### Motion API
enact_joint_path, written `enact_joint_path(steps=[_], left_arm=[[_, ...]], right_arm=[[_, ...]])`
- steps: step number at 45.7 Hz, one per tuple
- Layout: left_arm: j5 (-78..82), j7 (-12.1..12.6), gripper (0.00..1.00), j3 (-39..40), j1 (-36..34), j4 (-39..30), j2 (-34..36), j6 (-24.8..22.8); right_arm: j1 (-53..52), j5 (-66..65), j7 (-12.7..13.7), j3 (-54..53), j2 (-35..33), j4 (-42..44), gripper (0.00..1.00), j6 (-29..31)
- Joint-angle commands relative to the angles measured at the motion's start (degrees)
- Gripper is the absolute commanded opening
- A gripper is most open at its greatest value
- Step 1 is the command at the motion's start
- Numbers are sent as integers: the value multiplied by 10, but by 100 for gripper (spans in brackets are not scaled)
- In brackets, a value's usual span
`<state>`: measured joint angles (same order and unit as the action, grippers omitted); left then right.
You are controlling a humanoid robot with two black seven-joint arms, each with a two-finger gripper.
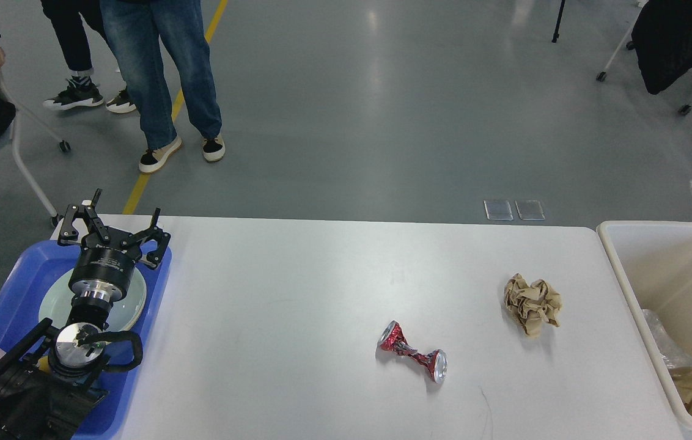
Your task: Tidy desktop
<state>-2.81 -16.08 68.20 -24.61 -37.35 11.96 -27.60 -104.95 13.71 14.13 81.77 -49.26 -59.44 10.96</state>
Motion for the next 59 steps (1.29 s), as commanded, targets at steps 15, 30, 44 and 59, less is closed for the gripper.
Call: enact_joint_path(steps=[15,30,44,59], left_arm=[[0,0,96,0,0,0,0,0],[0,0,96,0,0,0,0,0],[0,0,96,0,0,0,0,0],[0,0,96,0,0,0,0,0]], right_arm=[[451,-4,-1,-320,77,371,0,-6],[648,-3,-3,-377,203,512,0,-131],[688,-2,-2,-377,250,514,0,-174],[708,-2,-1,-377,257,514,0,-175]])
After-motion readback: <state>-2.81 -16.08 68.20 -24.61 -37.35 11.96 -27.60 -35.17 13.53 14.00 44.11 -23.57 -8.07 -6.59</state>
